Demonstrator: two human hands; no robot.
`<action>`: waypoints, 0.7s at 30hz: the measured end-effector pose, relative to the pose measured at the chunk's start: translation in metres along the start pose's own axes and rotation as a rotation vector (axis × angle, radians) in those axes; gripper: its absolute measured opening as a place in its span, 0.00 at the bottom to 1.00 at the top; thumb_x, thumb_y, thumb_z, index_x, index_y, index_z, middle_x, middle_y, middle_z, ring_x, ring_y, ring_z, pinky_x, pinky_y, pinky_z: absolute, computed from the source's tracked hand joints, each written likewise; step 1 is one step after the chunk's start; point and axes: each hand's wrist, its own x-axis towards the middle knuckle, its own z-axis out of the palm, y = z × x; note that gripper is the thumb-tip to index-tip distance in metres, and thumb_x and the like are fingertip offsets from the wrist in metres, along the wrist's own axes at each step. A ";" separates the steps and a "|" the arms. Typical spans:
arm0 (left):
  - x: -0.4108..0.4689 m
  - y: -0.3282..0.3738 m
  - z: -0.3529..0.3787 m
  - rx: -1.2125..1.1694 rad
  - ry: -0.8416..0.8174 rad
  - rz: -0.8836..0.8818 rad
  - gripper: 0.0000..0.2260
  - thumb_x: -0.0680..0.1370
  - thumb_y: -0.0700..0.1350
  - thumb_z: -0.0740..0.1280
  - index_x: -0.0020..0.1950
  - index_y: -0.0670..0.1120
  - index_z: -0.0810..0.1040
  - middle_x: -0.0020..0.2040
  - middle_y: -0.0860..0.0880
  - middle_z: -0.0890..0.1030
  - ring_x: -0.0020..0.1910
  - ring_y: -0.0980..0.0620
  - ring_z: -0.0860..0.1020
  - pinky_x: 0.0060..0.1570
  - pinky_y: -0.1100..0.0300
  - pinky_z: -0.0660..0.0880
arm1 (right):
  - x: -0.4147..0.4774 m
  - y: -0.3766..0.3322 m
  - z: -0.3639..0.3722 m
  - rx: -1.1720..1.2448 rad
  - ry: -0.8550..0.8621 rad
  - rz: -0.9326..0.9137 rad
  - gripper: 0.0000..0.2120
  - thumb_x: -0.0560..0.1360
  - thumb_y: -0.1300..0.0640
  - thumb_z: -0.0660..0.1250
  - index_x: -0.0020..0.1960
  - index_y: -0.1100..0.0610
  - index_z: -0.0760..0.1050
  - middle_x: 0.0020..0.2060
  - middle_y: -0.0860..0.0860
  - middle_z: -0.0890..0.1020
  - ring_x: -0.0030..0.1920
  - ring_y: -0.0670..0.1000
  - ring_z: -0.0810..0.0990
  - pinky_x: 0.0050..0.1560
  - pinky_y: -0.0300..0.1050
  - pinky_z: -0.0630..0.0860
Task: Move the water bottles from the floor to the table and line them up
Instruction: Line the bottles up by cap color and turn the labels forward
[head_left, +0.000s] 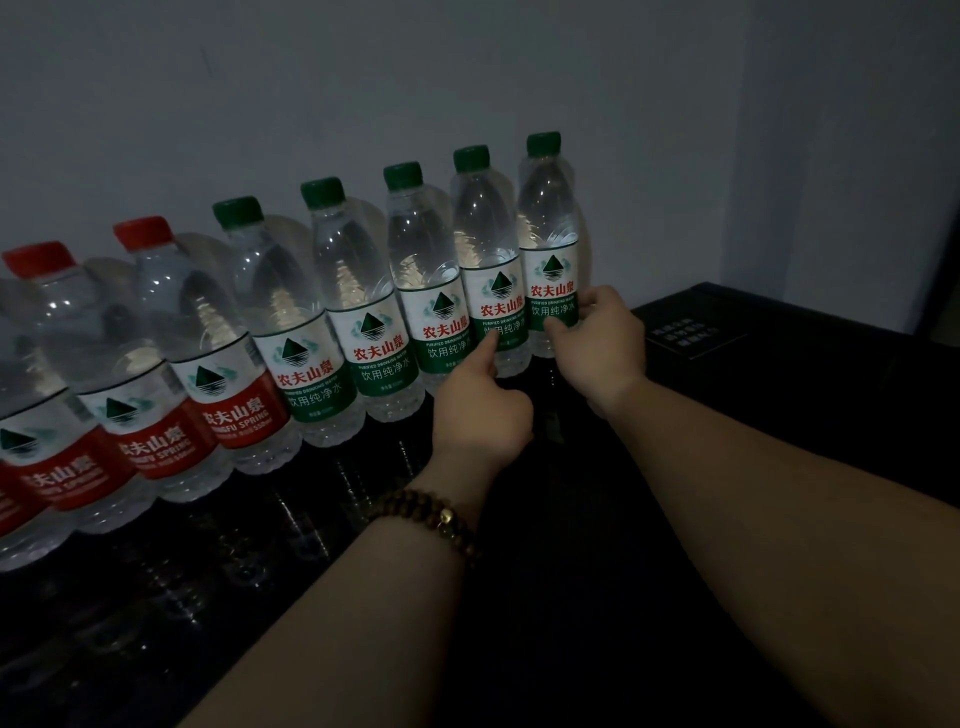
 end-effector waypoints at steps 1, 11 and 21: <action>0.000 0.000 0.000 0.003 -0.002 0.000 0.40 0.73 0.30 0.62 0.81 0.56 0.61 0.74 0.49 0.73 0.56 0.42 0.83 0.53 0.48 0.83 | 0.000 0.000 0.000 0.007 -0.006 -0.003 0.15 0.75 0.54 0.73 0.59 0.54 0.74 0.53 0.51 0.84 0.49 0.50 0.82 0.45 0.39 0.74; 0.001 -0.002 0.000 0.007 -0.002 0.000 0.40 0.73 0.30 0.61 0.81 0.57 0.61 0.75 0.49 0.72 0.54 0.43 0.83 0.50 0.49 0.83 | -0.001 0.000 -0.002 -0.048 -0.118 -0.071 0.17 0.76 0.55 0.70 0.64 0.51 0.75 0.56 0.50 0.83 0.52 0.52 0.81 0.51 0.44 0.74; 0.004 -0.005 -0.001 0.014 0.002 0.004 0.40 0.73 0.30 0.62 0.81 0.56 0.60 0.76 0.49 0.71 0.51 0.44 0.84 0.45 0.52 0.84 | -0.001 -0.003 -0.004 -0.129 -0.159 -0.086 0.20 0.78 0.57 0.68 0.70 0.51 0.72 0.61 0.54 0.80 0.58 0.56 0.80 0.60 0.50 0.77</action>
